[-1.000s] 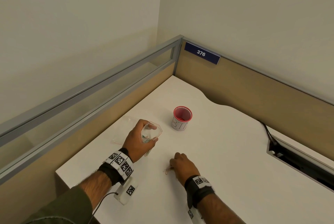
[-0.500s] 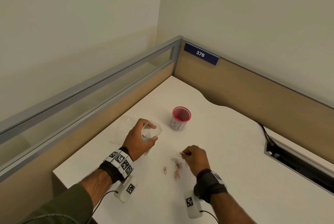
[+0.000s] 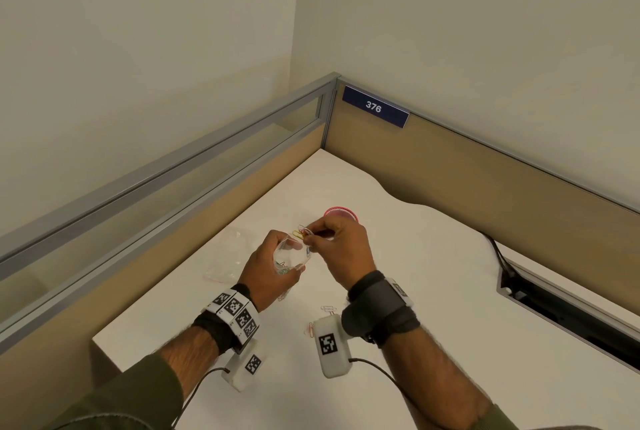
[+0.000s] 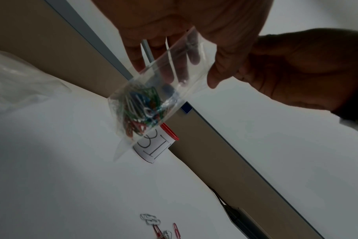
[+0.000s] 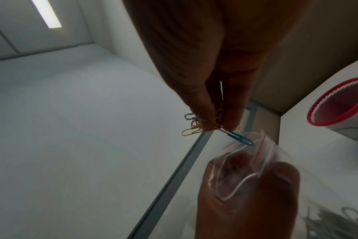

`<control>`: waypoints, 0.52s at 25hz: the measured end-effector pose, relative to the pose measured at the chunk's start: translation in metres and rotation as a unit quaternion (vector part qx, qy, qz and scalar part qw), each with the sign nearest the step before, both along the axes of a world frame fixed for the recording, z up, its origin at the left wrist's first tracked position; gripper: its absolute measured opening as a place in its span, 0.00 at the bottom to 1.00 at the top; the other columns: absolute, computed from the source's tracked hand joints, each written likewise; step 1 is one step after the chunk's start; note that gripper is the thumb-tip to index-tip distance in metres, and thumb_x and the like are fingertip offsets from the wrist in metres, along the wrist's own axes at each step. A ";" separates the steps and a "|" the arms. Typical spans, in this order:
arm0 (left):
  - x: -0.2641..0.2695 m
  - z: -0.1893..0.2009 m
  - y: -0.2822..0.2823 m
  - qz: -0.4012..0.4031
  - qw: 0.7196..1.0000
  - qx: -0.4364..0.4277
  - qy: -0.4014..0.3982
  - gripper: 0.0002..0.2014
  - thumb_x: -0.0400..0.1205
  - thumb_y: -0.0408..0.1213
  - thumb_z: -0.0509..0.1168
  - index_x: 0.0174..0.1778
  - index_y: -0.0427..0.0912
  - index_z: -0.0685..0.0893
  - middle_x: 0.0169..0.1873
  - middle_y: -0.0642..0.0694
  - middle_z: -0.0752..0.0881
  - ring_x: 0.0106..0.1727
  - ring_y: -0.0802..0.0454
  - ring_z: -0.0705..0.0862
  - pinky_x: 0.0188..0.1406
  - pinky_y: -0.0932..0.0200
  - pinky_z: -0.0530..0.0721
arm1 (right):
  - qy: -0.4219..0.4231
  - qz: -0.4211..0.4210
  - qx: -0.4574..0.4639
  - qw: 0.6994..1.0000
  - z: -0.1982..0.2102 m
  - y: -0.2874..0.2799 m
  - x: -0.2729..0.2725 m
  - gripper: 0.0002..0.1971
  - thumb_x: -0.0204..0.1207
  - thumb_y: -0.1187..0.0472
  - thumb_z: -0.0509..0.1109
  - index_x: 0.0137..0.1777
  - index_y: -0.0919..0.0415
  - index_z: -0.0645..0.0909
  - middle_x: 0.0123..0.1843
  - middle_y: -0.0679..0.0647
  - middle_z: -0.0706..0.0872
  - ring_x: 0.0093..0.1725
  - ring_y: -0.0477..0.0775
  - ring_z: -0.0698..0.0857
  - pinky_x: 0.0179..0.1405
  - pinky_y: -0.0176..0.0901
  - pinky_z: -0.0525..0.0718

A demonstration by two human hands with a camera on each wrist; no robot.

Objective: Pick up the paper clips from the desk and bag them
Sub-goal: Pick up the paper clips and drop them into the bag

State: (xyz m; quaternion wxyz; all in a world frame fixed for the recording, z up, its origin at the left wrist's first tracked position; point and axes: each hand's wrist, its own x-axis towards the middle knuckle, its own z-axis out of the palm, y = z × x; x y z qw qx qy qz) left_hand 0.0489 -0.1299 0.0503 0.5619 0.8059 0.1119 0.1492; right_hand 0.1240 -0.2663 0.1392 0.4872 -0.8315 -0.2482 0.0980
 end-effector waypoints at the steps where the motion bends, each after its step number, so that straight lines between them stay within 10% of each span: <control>1: 0.000 0.001 -0.001 0.002 1.000 0.000 0.003 0.23 0.74 0.34 0.77 0.59 0.51 0.74 0.53 0.59 0.84 0.59 0.52 0.85 0.55 0.59 0.86 | 0.008 0.008 0.002 1.000 0.001 0.005 -0.002 0.04 0.73 0.64 0.76 0.47 0.61 0.89 0.40 0.50 0.90 0.37 0.43 0.86 0.39 0.27 0.85; 6: 0.000 0.002 -0.002 0.007 1.000 -0.001 0.019 0.23 0.74 0.35 0.77 0.60 0.51 0.73 0.49 0.54 0.85 0.50 0.56 0.87 0.43 0.68 0.85 | -0.003 0.018 -0.048 0.999 -0.005 0.016 -0.010 0.04 0.75 0.62 0.74 0.47 0.61 0.88 0.44 0.52 0.90 0.42 0.49 0.88 0.43 0.36 0.88; 13: -0.003 -0.004 0.003 0.000 1.000 0.007 -0.006 0.22 0.73 0.34 0.77 0.59 0.52 0.76 0.57 0.56 0.85 0.64 0.57 0.83 0.60 0.63 0.83 | -0.025 -0.042 -0.038 0.998 -0.017 -0.012 0.009 0.07 0.77 0.68 0.70 0.50 0.58 0.87 0.44 0.46 0.87 0.42 0.45 0.87 0.47 0.33 0.85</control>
